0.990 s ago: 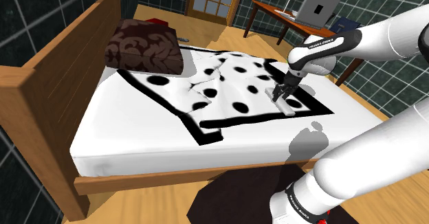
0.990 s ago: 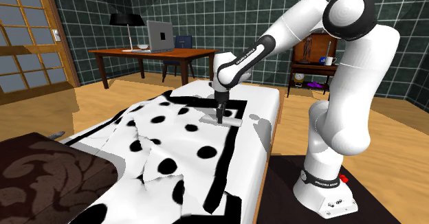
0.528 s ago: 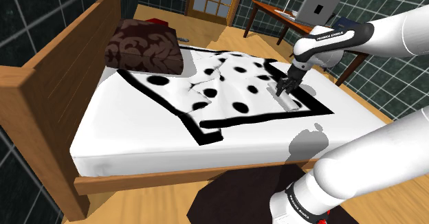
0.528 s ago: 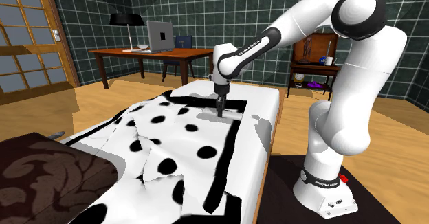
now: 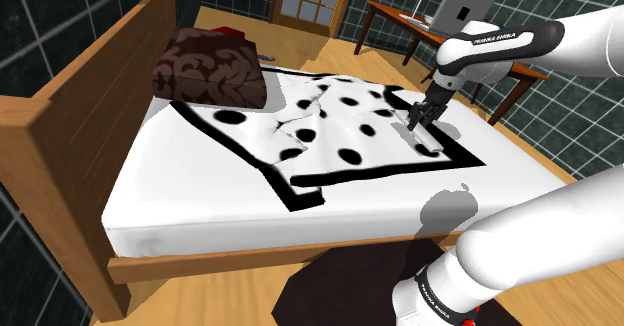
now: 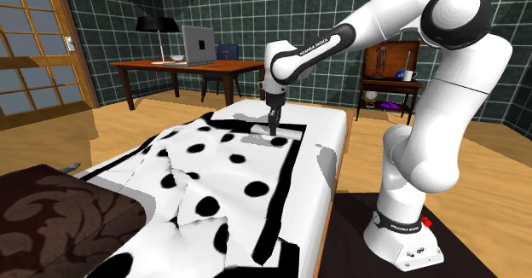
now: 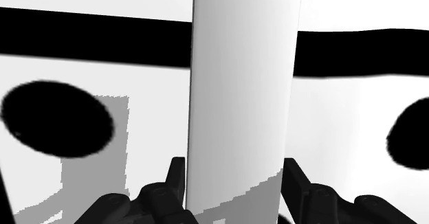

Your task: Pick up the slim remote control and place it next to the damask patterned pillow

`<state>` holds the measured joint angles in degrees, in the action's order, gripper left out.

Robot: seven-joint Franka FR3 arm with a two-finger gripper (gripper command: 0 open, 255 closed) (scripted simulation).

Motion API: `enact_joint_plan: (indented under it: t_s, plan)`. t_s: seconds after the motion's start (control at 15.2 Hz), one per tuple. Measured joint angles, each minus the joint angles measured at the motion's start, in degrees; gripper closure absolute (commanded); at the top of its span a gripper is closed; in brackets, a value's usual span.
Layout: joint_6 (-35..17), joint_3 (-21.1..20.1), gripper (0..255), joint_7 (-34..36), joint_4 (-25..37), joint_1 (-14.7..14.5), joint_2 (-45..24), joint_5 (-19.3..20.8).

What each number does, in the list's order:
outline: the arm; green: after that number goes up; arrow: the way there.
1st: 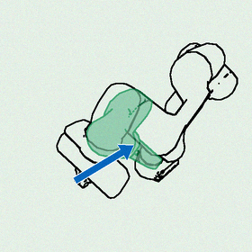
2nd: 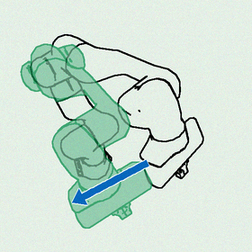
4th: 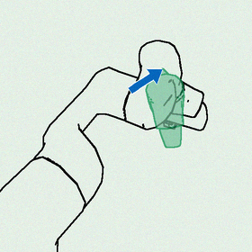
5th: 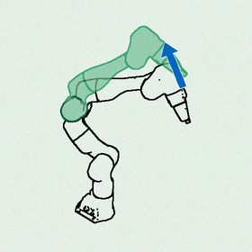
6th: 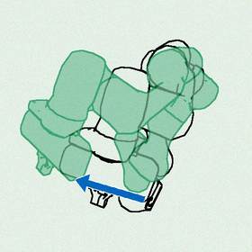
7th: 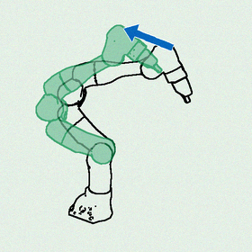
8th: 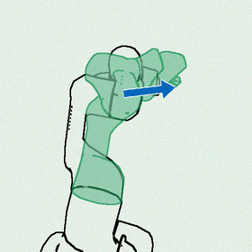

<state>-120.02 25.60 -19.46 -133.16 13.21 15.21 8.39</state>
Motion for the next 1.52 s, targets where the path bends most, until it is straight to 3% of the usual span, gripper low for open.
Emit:
enact_joint_plan:
  t_s: [1.19, 1.52]
  plan:
    - [14.11, -1.63, 255, 0.26, 11.06, -0.22, 3.18, 0.08]
    - [14.64, -3.93, 255, 3.72, 15.75, -2.6, -1.53, -2.29]
